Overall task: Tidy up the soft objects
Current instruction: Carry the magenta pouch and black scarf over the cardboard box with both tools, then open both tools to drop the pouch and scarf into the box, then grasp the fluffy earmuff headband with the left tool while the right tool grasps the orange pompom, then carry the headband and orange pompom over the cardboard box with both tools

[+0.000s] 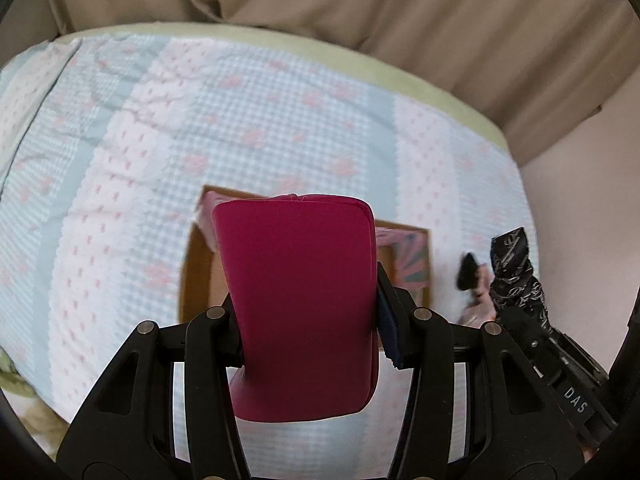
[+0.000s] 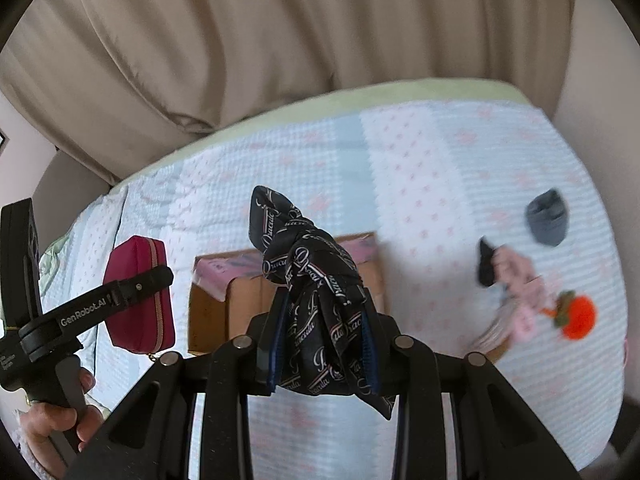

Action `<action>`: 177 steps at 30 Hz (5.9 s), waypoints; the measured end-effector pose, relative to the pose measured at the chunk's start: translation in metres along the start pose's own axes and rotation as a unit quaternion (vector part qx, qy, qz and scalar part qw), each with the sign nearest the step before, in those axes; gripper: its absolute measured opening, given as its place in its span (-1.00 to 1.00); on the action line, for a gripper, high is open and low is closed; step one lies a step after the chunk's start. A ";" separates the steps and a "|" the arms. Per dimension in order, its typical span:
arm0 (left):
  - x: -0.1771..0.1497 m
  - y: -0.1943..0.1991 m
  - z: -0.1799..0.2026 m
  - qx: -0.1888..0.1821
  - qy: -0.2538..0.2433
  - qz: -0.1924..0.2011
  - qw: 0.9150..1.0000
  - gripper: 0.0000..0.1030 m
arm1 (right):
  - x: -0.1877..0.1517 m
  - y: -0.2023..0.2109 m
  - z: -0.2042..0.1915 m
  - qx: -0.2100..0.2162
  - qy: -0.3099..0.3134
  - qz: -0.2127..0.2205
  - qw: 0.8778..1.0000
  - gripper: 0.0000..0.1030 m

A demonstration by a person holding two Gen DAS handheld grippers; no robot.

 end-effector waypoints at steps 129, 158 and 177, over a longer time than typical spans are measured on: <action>-0.231 -0.234 0.358 -0.047 -0.335 0.003 0.941 -0.15 | -0.095 -0.034 0.431 -0.064 -0.061 0.021 0.996 0.22; -0.186 -0.110 0.360 -0.072 -0.262 0.057 0.961 -0.27 | -0.058 0.055 0.386 -0.068 -0.044 0.073 0.994 -0.29; -0.130 0.062 0.278 -0.049 -0.149 0.123 0.980 -0.27 | -0.003 0.161 0.224 -0.021 0.051 0.099 0.994 -0.29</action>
Point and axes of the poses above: each gripper's, at about its wrist camera, not at the fingertips, and y roughly against the way its jaws point, z to its right, x to its top, the point moved 7 cm from there along -y, roughly the way its jaws point, and after that the axes turned 8 degrees about x, right-handed, at the moved point
